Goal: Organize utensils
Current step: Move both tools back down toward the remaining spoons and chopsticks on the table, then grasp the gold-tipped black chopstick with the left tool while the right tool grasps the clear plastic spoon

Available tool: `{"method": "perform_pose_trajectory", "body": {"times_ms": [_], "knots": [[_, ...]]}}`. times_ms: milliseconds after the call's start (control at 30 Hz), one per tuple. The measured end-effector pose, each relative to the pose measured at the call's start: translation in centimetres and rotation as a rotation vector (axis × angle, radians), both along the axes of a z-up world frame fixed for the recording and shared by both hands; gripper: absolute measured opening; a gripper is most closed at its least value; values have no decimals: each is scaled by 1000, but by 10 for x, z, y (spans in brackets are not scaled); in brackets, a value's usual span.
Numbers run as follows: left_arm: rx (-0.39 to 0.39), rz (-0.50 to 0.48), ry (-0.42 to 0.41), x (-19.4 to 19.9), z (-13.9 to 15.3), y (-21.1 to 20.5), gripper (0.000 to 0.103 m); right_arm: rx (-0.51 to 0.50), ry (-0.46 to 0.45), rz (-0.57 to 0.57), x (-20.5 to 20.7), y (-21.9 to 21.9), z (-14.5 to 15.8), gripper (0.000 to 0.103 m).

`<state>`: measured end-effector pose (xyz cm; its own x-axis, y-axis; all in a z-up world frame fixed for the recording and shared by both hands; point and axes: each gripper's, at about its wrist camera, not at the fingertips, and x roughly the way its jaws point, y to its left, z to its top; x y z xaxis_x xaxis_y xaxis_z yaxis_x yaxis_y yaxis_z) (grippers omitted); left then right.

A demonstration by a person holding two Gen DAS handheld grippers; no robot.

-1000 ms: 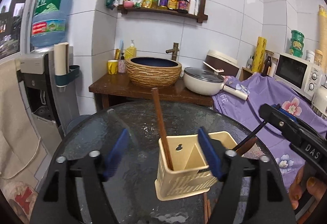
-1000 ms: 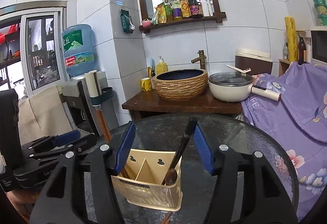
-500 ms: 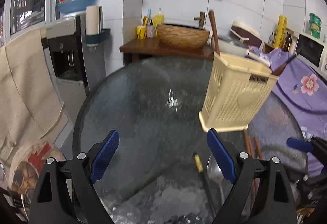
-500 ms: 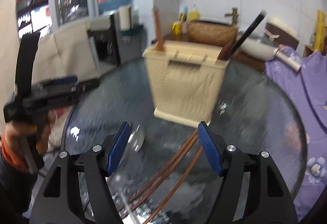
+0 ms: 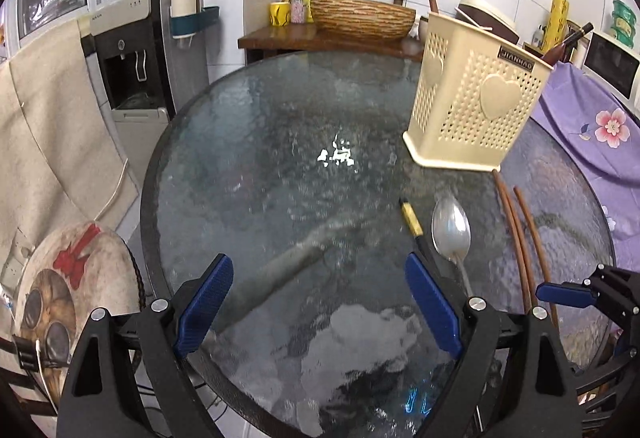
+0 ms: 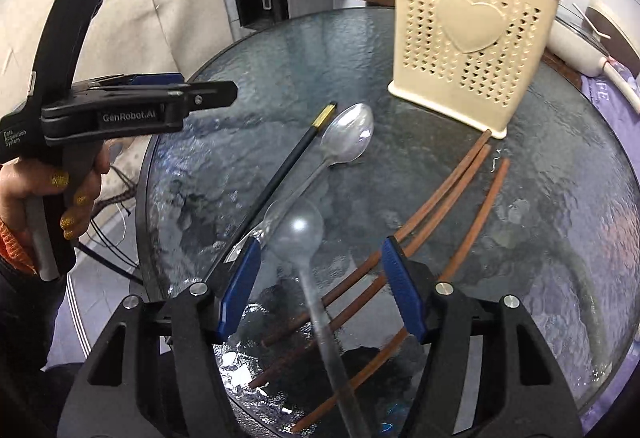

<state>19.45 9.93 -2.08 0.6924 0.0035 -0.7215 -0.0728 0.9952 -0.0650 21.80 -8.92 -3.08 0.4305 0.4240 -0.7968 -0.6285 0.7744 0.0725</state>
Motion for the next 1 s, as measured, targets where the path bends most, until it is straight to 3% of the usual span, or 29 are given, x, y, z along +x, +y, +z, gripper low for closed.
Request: {"method": "perform_pose_trajectory", "body": {"times_ms": [333, 700, 867, 1000], "knots": [[-7, -3, 2, -5, 2, 1, 86, -86, 56, 151, 13, 19, -10, 55], [-10, -9, 13, 1, -1, -3, 84, -119, 54, 212, 23, 33, -11, 52], [-29, -35, 27, 8, -2, -10, 77, -115, 52, 213, 27, 35, -9, 37], [-33, -81, 49, 19, -4, -27, 68, -105, 47, 204, 26, 36, -9, 37]]}}
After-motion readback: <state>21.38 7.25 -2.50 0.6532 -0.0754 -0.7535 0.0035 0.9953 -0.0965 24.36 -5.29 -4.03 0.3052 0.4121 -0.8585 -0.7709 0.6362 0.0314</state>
